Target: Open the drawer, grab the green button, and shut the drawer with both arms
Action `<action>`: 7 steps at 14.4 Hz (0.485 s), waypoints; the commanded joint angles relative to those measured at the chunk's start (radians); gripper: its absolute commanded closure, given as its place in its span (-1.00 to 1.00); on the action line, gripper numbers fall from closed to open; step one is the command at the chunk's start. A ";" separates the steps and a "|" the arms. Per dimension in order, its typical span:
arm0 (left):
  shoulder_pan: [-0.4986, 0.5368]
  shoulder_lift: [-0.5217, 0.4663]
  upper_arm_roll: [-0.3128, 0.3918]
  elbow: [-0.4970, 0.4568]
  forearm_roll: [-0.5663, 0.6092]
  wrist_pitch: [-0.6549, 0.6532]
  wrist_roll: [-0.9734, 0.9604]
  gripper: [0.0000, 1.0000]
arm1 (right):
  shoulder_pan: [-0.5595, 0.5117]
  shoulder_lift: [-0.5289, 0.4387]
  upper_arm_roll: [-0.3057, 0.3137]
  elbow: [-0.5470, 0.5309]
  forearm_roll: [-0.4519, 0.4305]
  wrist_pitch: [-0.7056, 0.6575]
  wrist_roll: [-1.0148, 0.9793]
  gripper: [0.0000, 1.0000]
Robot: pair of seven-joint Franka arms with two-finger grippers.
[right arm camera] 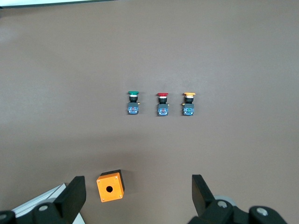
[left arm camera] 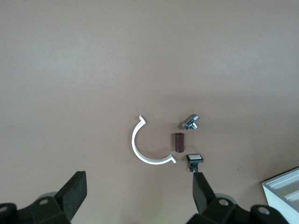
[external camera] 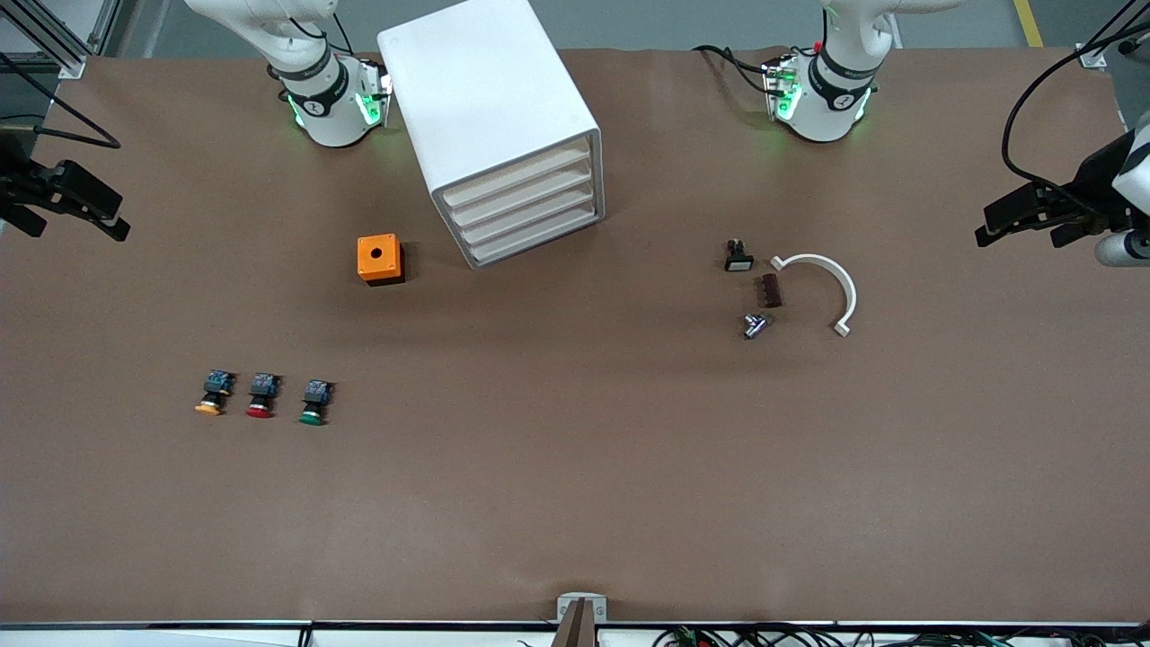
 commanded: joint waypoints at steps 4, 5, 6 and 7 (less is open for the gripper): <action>-0.009 -0.009 -0.008 0.028 0.064 -0.033 -0.003 -1.00 | -0.019 -0.003 0.009 0.004 0.016 -0.016 -0.023 -1.00; -0.012 -0.009 -0.014 0.029 0.072 -0.034 -0.011 -1.00 | -0.020 -0.003 0.009 0.004 0.016 -0.016 -0.023 -1.00; -0.010 -0.009 -0.019 0.031 0.071 -0.034 -0.015 -1.00 | -0.020 -0.003 0.009 0.004 0.016 -0.020 -0.022 -1.00; -0.010 -0.009 -0.019 0.032 0.065 -0.034 -0.015 -1.00 | -0.020 -0.003 0.009 0.003 0.016 -0.020 -0.022 -1.00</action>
